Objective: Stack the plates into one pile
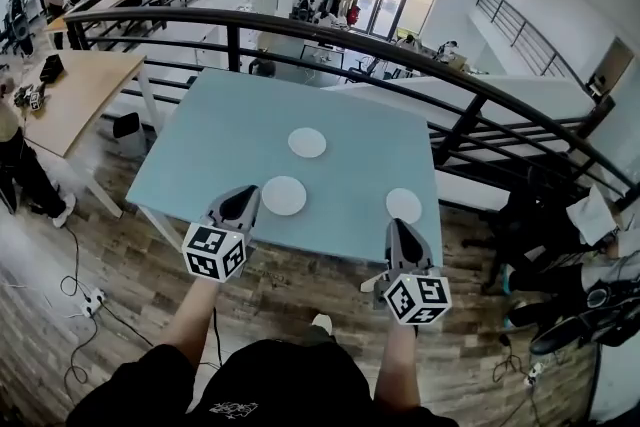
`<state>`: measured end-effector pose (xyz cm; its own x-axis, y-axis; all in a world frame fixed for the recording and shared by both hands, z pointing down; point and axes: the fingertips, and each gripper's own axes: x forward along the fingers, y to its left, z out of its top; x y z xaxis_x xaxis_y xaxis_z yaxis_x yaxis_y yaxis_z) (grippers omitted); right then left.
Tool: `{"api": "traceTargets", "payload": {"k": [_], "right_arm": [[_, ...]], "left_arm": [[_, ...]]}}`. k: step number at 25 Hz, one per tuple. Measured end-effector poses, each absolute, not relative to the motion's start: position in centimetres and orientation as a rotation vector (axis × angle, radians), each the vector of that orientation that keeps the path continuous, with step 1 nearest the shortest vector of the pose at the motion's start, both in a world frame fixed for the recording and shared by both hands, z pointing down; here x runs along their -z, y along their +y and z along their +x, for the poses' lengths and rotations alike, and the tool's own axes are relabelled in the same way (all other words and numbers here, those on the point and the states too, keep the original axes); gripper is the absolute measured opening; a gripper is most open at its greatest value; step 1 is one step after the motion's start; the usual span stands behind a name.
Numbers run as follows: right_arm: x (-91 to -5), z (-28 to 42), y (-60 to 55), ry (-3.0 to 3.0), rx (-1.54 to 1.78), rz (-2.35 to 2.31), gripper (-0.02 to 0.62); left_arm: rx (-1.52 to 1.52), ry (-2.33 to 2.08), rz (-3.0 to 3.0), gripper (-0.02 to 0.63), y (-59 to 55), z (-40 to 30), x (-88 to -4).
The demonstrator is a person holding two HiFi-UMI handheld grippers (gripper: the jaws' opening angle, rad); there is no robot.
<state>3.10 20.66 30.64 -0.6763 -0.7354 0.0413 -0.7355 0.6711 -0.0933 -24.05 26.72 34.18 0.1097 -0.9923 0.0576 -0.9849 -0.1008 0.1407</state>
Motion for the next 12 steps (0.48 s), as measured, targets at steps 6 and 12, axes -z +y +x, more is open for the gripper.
{"api": "traceTargets", "payload": {"k": [6, 12], "right_arm": [[-31.4, 2.1, 19.4, -2.869, -0.158, 1.245, 0.008], [-32.0, 1.2, 15.8, -2.862, -0.103, 1.233, 0.008]], "left_arm": [[0.075, -1.994, 2.244, 0.009, 26.0, -24.2, -34.9], [0.101, -2.019, 2.216, 0.009, 22.8, -25.2, -35.0]]}}
